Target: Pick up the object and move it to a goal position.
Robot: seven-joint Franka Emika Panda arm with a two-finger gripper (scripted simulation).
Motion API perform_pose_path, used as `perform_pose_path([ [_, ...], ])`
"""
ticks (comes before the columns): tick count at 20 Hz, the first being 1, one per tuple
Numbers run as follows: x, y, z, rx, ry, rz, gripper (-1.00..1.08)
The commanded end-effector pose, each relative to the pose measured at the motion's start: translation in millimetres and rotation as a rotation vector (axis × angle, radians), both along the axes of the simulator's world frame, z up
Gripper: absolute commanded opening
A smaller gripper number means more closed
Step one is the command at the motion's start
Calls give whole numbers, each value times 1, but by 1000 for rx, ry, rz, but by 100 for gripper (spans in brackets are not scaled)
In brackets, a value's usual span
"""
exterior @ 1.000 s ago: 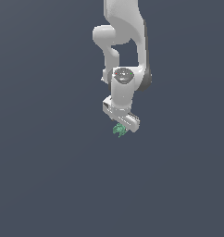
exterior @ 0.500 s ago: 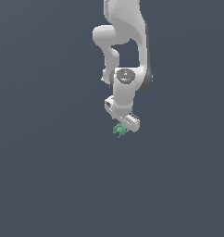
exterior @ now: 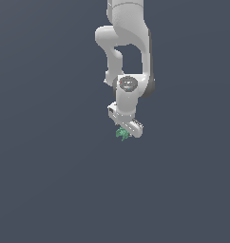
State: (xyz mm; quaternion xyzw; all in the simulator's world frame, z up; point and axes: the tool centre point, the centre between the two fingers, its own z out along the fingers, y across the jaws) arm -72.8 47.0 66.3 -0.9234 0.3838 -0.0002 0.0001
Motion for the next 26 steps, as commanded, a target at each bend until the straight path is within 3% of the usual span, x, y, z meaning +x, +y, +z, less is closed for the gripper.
perform_pose_path([
  [1, -1, 0, -12, 0, 1, -1, 100],
  [8, 0, 0, -27, 0, 1, -2, 100],
  [9, 0, 0, -27, 0, 1, -2, -100],
  [26, 3, -5, -11, 1, -2, -1, -100],
])
